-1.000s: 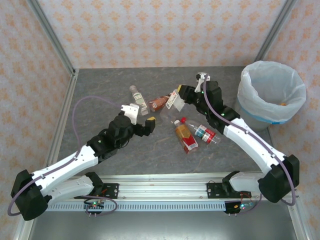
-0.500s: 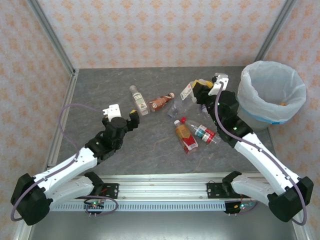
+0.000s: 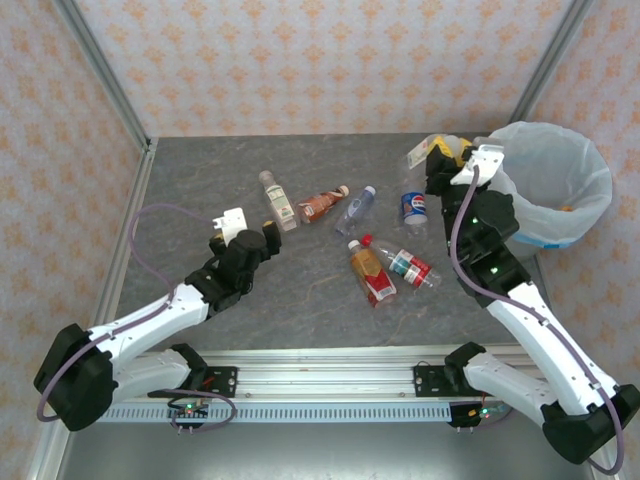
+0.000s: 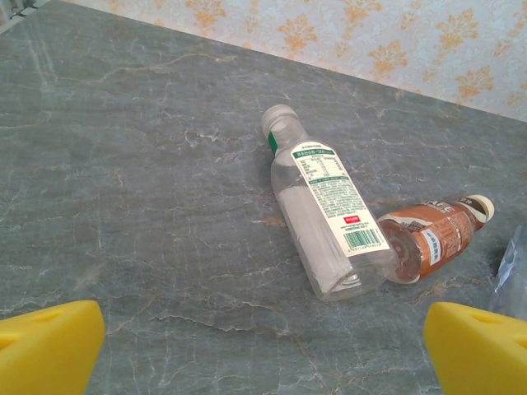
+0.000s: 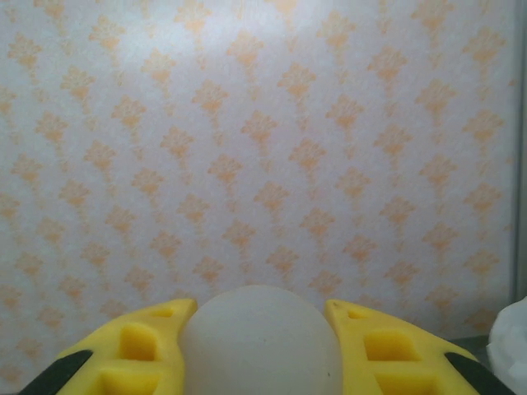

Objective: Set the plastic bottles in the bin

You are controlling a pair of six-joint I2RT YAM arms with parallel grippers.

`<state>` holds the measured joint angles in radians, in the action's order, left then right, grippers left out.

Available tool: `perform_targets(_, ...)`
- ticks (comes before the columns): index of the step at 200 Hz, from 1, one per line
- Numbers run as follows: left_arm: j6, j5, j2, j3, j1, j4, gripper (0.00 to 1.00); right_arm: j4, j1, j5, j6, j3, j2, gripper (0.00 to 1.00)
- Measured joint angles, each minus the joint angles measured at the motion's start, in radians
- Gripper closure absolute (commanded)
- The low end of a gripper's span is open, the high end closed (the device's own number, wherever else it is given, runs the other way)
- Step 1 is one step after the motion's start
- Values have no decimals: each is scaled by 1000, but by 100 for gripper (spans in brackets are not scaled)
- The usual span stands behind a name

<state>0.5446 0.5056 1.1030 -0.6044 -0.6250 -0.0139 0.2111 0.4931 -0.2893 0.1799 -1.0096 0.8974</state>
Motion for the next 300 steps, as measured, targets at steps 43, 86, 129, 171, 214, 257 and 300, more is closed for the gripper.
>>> perform_targets(43,8,-11,43,-20,5,-11,0,31,-141,-22,132,-71,-9,100)
perform_targets(86,8,-31,52,-23,5,-17,0,42,-327,-36,167,-108,-20,100)
perform_targets(129,9,-31,51,-23,5,-18,0,16,-448,-86,164,-129,-6,100)
perform_targets(171,16,-31,40,-23,6,-17,0,-211,-654,-12,-9,-193,84,100)
perform_targets(214,16,-30,19,-23,6,-17,0,-388,-703,166,-116,-219,189,100)
perform_targets(257,23,-28,3,-9,6,-16,0,-456,-713,283,-117,-219,242,100)
perform_targets(300,32,-27,3,-7,6,-14,0,-458,-731,327,-116,-154,264,100)
